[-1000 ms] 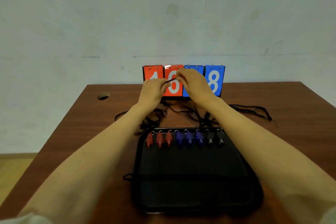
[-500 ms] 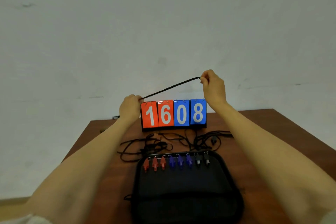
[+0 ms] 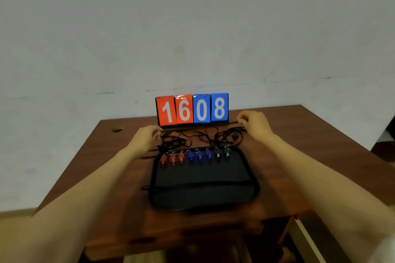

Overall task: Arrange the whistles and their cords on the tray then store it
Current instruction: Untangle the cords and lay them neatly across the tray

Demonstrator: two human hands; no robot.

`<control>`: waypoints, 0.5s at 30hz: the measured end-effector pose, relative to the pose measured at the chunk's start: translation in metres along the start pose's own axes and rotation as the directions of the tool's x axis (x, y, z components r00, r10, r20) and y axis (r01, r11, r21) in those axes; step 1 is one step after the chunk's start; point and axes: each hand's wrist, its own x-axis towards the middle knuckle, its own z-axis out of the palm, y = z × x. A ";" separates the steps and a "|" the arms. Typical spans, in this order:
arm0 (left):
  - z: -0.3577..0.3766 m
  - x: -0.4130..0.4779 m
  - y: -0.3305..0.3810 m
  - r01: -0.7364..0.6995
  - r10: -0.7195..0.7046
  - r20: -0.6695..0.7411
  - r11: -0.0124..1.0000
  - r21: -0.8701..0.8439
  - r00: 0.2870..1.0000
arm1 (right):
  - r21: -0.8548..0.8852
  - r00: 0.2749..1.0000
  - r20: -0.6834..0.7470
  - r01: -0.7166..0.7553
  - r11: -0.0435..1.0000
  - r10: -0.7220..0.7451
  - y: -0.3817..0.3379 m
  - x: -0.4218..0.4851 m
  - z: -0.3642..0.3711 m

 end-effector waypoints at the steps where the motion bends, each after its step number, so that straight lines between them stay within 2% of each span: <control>1: 0.009 -0.011 -0.008 -0.001 0.001 0.066 1.000 -0.003 0.998 | -0.031 0.998 0.057 -0.012 0.999 0.014 0.010 -0.013 0.005; 4: 0.034 -0.037 -0.029 0.000 -0.010 0.130 0.997 0.076 0.992 | -0.111 0.980 0.185 -0.056 0.992 0.076 0.039 -0.047 0.022; 8: 0.063 -0.059 -0.038 0.115 -0.123 0.131 0.991 0.067 0.984 | -0.197 0.947 0.294 -0.073 0.978 0.129 0.064 -0.079 0.039; 15: 0.093 -0.074 -0.047 0.173 -0.184 0.078 0.977 0.125 0.980 | -0.257 0.934 0.335 -0.035 0.966 0.123 0.078 -0.101 0.059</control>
